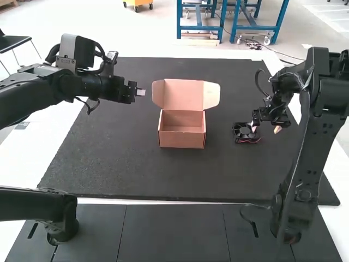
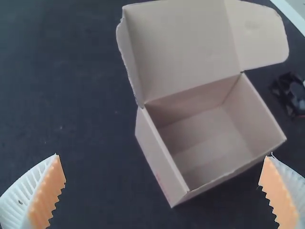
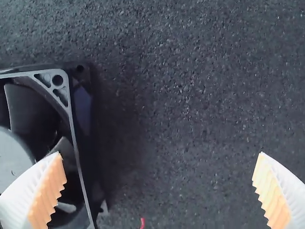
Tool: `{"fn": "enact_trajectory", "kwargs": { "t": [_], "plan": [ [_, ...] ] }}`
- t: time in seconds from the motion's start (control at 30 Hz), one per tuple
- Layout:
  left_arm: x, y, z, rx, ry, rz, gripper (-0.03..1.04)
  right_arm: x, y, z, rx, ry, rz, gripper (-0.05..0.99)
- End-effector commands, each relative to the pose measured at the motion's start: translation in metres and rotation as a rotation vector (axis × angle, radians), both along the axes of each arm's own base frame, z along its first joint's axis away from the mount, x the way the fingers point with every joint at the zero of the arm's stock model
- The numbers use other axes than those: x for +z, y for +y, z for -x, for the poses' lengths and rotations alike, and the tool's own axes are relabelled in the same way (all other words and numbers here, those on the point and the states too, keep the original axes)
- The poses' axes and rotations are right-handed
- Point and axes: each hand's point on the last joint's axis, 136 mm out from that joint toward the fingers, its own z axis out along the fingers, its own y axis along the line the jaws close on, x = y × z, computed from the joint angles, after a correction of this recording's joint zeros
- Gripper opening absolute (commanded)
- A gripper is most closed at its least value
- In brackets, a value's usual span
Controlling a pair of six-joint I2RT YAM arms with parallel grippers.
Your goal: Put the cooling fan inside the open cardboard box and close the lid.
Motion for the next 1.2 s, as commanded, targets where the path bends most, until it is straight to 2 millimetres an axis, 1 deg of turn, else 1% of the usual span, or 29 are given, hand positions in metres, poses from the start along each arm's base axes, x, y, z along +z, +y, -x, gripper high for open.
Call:
{"fn": "enact_trajectory", "kwargs": {
  "t": [0.0,0.1,0.3,0.43,0.5,0.63,0.77,0.9,0.97,1.0,1.03,1.1,1.17],
  "plan": [
    [0.027,-0.002,-0.002,-0.004,-0.060,0.031,0.96,-0.002,0.002,0.002,0.010,0.026,0.001,0.90],
    [0.029,-0.002,-0.002,-0.005,-0.063,0.031,0.96,-0.001,0.003,0.008,0.010,0.056,-0.005,0.90],
    [0.030,-0.002,-0.002,-0.007,-0.064,0.032,0.96,-0.009,0.002,0.015,0.011,0.085,0.001,0.89],
    [0.031,-0.002,-0.002,-0.005,-0.067,0.033,0.96,-0.014,0.003,0.014,0.011,0.093,-0.002,0.78],
    [0.033,-0.001,-0.003,-0.002,-0.070,0.034,0.96,-0.015,0.003,0.013,0.011,0.090,-0.005,0.70],
    [0.035,0.000,-0.003,0.000,-0.075,0.035,0.96,-0.018,0.004,0.011,0.012,0.089,-0.011,0.59],
    [0.034,0.000,-0.003,0.000,-0.072,0.034,0.96,-0.021,0.005,0.010,0.011,0.094,-0.019,0.41],
    [0.034,0.000,-0.003,0.000,-0.072,0.034,0.96,-0.022,0.018,0.006,0.033,0.086,-0.048,0.20],
    [0.034,0.000,-0.002,0.000,-0.067,0.033,0.96,-0.022,0.024,0.004,0.045,0.081,-0.062,0.13],
    [0.033,0.000,-0.002,0.000,-0.066,0.032,0.96,-0.022,0.026,0.003,0.049,0.077,-0.069,0.07],
    [0.033,0.000,-0.002,0.000,-0.065,0.032,0.96,-0.022,0.029,0.001,0.053,0.067,-0.073,-0.01],
    [0.029,-0.001,0.000,-0.004,-0.049,0.029,0.96,-0.023,0.030,-0.001,0.050,0.065,-0.071,-0.02],
    [0.021,-0.002,0.004,-0.011,-0.025,0.025,0.96,-0.023,0.031,-0.002,0.025,0.064,-0.074,-0.02]
  ]
}}
